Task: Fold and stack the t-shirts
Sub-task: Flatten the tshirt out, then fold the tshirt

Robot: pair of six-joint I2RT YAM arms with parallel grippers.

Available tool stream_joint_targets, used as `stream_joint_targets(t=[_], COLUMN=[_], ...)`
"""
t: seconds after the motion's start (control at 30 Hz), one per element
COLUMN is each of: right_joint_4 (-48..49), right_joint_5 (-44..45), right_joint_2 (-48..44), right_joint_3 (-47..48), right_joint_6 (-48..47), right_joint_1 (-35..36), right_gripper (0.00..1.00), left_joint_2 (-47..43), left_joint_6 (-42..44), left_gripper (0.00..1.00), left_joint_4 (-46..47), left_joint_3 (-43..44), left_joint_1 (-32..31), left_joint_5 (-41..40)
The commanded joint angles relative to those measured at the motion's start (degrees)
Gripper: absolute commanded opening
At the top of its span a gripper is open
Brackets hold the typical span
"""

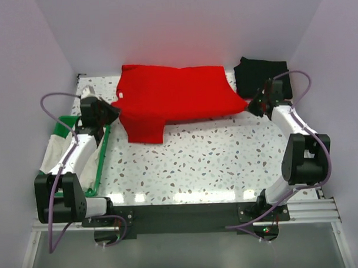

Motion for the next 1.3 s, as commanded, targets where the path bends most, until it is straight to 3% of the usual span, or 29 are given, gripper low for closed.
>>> stream_joint_targets(t=[0.0, 0.3, 0.63, 0.73, 0.97, 1.1, 1.27], right_joint_4=[0.7, -2.2, -9.2, -12.9, -16.4, -13.1, -9.1], right_joint_5=[-0.3, 0.1, 7.2, 8.8, 5.9, 1.1, -3.6], right_joint_2=[-3.2, -4.5, -21.3, -27.1, -32.9, -29.9, -22.4], right_joint_3=[-5.8, -18.2, -30.9, -32.8, -31.6, -30.0, -24.2], right_joint_6=[0.8, 2.2, 1.8, 1.1, -0.4, -2.1, -2.7], right_joint_1=[-0.9, -1.9, -4.1, -5.9, -8.1, -8.1, -8.1], right_gripper=[0.0, 0.0, 0.0, 0.0, 0.0, 0.0, 0.0], left_joint_2=[-5.3, -15.1, -33.4, -36.4, -36.7, -35.4, -25.5], left_joint_6=[-5.8, -9.3, -12.5, -15.0, -18.1, -16.8, -14.7], left_gripper=[0.0, 0.0, 0.0, 0.0, 0.0, 0.0, 0.0], left_joint_4=[1.2, -12.3, -27.7, -29.8, -33.8, -29.7, -27.2], left_joint_3=[-10.3, -23.0, -29.4, -29.8, -28.3, -26.5, -19.7], left_joint_1=[0.1, -0.6, -0.5, -3.9, -7.1, -7.1, -7.1], left_joint_5=[1.5, -1.0, -3.8, -4.8, -8.2, -8.3, -10.3])
